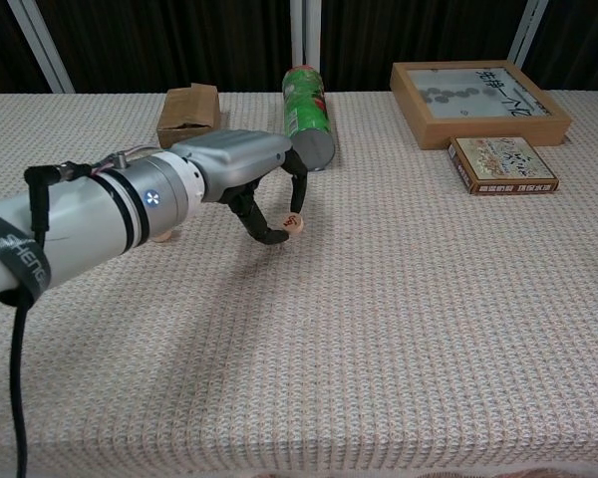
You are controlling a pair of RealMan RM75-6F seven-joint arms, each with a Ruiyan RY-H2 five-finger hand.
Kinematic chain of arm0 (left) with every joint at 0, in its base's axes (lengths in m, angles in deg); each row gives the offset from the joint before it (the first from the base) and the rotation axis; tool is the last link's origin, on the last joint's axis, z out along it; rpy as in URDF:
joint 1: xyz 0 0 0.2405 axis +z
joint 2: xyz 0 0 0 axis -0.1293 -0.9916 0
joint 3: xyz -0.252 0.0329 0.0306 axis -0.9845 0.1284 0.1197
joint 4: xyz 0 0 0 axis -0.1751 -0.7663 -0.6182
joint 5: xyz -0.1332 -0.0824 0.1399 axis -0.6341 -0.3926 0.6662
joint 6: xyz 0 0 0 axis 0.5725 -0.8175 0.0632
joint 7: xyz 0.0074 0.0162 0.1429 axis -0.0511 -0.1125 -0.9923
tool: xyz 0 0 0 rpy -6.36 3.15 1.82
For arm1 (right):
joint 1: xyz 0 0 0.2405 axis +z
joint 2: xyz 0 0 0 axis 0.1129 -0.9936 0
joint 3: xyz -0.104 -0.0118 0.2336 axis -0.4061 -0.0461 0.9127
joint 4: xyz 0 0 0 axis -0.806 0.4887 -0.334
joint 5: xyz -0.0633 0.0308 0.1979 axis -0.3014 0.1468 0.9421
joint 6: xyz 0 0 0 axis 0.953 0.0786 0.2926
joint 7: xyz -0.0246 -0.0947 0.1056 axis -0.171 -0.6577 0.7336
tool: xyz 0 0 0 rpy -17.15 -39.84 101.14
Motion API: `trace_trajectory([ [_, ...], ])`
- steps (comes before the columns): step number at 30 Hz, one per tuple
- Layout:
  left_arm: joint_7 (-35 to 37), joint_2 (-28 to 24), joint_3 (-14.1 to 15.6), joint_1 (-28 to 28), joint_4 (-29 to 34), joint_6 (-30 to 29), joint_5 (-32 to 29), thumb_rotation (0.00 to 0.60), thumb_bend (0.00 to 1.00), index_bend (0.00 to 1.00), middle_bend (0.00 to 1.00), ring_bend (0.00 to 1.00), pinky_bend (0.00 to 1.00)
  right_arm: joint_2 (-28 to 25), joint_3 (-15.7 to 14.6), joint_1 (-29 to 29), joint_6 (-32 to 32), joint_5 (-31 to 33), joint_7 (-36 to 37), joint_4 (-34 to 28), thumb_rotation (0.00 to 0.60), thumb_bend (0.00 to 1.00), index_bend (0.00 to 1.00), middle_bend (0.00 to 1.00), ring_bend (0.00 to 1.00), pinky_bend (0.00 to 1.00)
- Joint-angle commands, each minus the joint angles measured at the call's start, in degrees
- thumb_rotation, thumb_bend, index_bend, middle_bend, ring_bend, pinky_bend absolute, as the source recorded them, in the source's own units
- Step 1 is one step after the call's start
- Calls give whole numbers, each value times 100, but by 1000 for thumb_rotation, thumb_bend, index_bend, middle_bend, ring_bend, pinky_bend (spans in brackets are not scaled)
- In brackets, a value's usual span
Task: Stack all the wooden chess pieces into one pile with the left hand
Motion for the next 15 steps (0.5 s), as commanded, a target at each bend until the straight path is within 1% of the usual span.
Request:
trace_trajectory([
  [1, -243, -376, -10, 101, 549, -279, -78, 600, 283, 506, 221, 0, 0, 2, -1, 5, 11, 3, -5, 0, 600, 295, 0, 0, 0, 0],
  [3, -404, -572, -7, 145, 843, -419, -182, 600, 283, 505, 224, 0, 0, 7, -4, 11, 25, 4, -17, 0, 600, 295, 0, 0, 0, 0],
  [6, -701, -923, -43, 185, 1341, -622, -502, 600, 283, 505, 225, 0, 0, 19, -14, 24, 58, 11, -55, -8, 600, 295, 0, 0, 0, 0],
  [10, -927, -1514, -81, 239, 1986, -716, -1080, 600, 283, 503, 225, 0, 0, 29, -24, 25, 36, -32, -90, -39, 600, 296, 0, 0, 0, 0],
  [12, -930, -1751, -61, 276, 2157, -715, -1252, 600, 285, 504, 225, 0, 0, 33, -24, 22, 26, -36, -94, -38, 600, 296, 0, 0, 0, 0],
  [15, -898, -2038, 50, 343, 2322, -704, -1455, 600, 287, 506, 225, 0, 0, 47, -16, 25, 21, -23, -108, -31, 600, 295, 0, 0, 0, 0],
])
